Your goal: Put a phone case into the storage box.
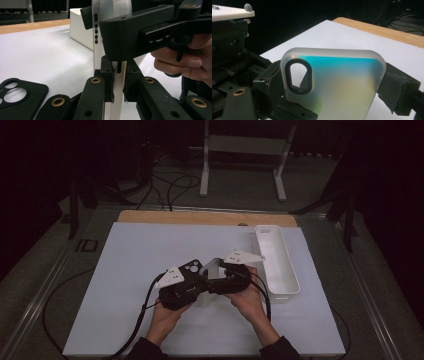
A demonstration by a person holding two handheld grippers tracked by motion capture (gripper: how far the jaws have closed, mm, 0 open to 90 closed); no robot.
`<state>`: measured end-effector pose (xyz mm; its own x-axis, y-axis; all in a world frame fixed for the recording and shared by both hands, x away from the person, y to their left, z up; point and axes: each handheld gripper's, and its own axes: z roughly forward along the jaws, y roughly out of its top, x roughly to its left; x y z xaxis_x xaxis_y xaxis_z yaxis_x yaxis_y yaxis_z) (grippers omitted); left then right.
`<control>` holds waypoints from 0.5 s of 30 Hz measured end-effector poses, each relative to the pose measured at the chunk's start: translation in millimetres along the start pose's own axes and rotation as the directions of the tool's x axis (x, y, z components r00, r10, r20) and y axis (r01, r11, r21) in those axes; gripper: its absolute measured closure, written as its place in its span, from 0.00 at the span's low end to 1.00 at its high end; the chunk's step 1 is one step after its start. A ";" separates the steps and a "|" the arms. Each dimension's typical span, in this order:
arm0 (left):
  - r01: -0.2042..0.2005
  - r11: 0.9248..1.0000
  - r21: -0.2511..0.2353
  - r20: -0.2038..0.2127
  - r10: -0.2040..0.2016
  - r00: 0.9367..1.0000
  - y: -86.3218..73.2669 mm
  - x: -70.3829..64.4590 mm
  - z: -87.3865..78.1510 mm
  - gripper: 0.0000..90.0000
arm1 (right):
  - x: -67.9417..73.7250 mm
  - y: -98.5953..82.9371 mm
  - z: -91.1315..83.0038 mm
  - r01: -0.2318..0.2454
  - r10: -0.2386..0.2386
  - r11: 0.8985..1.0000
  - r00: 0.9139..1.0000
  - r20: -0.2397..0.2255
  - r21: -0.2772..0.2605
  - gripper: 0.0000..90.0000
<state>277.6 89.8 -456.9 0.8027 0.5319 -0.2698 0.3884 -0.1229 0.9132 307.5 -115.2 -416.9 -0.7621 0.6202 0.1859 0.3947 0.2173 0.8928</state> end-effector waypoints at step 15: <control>-0.101 0.994 0.052 -0.115 0.106 0.988 -2.6 -4.3 -9.2 0.52 | 0.9 1.3 -3.6 0.017 -0.016 1.000 1.000 0.020 -0.015 0.18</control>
<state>269.0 95.6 -455.3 0.7817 0.6090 -0.1344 0.3288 -0.2194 0.9186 305.5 -117.1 -414.1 -0.7581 0.6315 0.1630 0.3740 0.2161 0.9019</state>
